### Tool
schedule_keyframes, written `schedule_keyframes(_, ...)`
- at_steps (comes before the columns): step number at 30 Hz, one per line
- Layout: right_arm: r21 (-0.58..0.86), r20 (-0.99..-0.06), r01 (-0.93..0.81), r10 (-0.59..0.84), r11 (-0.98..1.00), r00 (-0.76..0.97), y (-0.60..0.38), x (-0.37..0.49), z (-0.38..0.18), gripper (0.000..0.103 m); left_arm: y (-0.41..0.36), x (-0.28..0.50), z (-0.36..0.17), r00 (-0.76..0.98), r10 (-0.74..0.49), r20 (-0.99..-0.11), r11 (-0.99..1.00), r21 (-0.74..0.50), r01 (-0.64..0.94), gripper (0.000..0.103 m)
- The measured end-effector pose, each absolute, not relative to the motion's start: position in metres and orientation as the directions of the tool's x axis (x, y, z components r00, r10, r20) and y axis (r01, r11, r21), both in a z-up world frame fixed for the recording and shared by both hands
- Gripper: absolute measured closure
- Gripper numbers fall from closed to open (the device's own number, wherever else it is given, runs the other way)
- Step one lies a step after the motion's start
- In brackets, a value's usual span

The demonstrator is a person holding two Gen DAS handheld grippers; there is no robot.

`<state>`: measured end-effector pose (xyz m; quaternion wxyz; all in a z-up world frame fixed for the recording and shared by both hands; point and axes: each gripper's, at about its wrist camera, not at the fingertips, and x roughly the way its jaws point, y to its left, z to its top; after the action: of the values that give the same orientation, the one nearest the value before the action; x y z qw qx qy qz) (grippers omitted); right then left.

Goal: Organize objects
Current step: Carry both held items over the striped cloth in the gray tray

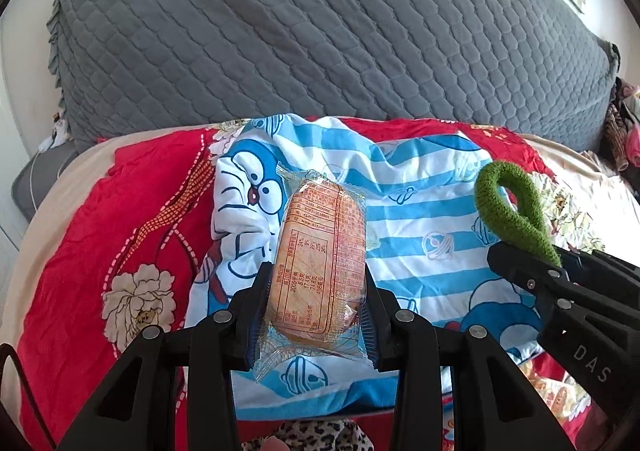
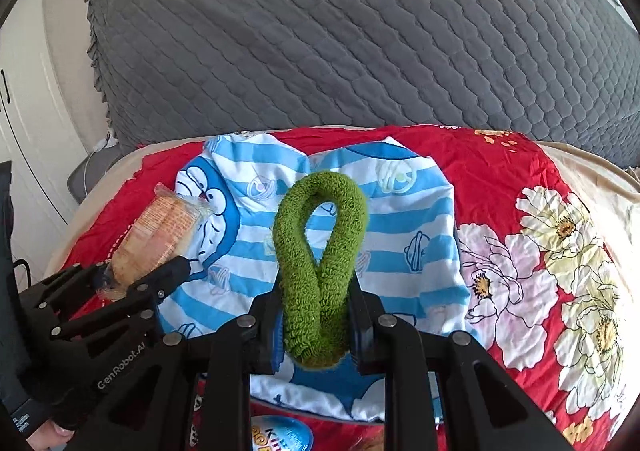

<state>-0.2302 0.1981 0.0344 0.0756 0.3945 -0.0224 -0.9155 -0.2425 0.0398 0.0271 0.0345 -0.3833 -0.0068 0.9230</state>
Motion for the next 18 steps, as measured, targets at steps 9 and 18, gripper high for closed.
schedule_keyframes(9,0.079,-0.752,0.121,-0.139,-0.989,-0.645,0.196,-0.249,0.016,0.079,0.043,-0.262,0.014,-0.689,0.051,-0.723,-0.998,-0.022,-0.051,0.063)
schedule_keyframes(18,0.078,-0.767,0.127,-0.141,-0.989,-0.626,0.192,-0.265,0.009,0.078,0.044,-0.276,-0.004,-0.659,0.037,-0.751,-0.999,-0.019,-0.034,0.063)
